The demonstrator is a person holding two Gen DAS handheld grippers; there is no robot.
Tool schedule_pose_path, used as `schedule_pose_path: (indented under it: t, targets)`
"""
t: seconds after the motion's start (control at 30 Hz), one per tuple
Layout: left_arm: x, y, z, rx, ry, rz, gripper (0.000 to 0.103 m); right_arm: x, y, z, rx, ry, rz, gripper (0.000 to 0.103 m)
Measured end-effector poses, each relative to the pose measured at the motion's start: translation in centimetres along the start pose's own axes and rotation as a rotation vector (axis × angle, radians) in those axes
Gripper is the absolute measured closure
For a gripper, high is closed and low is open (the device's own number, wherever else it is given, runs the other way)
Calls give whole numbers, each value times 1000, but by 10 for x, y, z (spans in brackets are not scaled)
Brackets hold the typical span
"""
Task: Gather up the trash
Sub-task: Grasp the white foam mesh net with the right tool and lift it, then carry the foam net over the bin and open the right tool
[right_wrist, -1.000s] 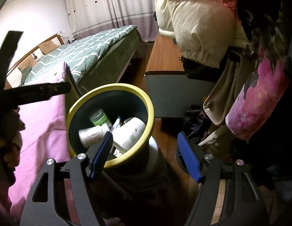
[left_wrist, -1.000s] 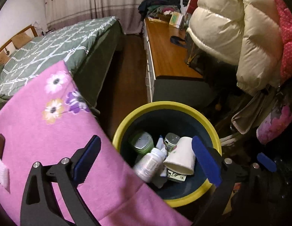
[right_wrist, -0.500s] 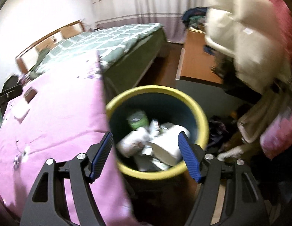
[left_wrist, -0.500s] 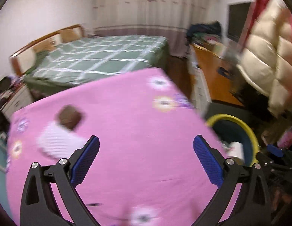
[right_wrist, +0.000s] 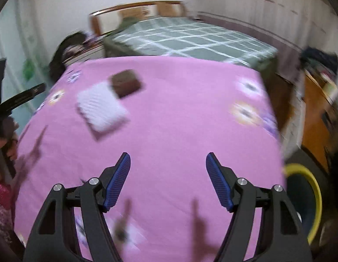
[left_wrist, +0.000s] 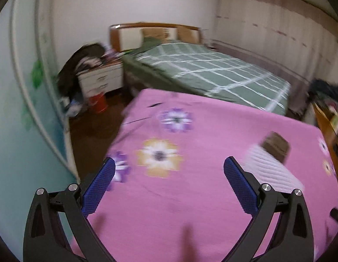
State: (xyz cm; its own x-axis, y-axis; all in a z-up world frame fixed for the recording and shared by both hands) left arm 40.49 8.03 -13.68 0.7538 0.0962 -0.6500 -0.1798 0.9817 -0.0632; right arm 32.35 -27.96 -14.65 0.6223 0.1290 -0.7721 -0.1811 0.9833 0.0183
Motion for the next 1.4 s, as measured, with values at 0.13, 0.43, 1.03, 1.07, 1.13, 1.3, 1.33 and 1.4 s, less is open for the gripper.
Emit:
schedule_pose_path:
  t: [0.13, 0.43, 1.03, 1.07, 1.13, 1.3, 1.33, 1.4]
  targets:
    - [10, 23, -6, -61, 24, 25, 5, 31, 50, 37, -149, -1, 78, 35]
    - [15, 16, -13, -55, 37, 6, 5, 91, 101, 71, -288, 48, 101, 28]
    - [25, -3, -23, -6, 79, -22, 5, 44, 88, 46, -86, -6, 198, 73]
    - [25, -4, -23, -1, 79, -22, 5, 35, 76, 42, -51, -25, 188, 73]
    - [25, -7, -23, 8, 76, -26, 5, 22, 55, 35, 11, -49, 148, 73]
    - [21, -10, -23, 26, 67, -25, 5, -10, -28, 0, 222, -81, -2, 73]
    - [20, -10, -23, 25, 67, -27, 5, -18, -51, -11, 277, -81, -56, 73]
    - [18, -11, -23, 22, 66, -33, 5, -30, -85, -29, 366, -78, -115, 72]
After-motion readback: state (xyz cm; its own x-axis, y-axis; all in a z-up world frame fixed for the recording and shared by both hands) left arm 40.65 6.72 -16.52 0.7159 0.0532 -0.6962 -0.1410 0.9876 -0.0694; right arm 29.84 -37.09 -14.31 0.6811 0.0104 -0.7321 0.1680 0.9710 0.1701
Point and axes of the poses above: each gripper's, at about its wrist camera, not at the fingertips, and x roughly the way its jaws point, y to its left, z to its top, the point moved 3 cm from there along x, roughly the way its jaws point, and after that the axes turned 1 degree about -z, right-handed, at the moved point
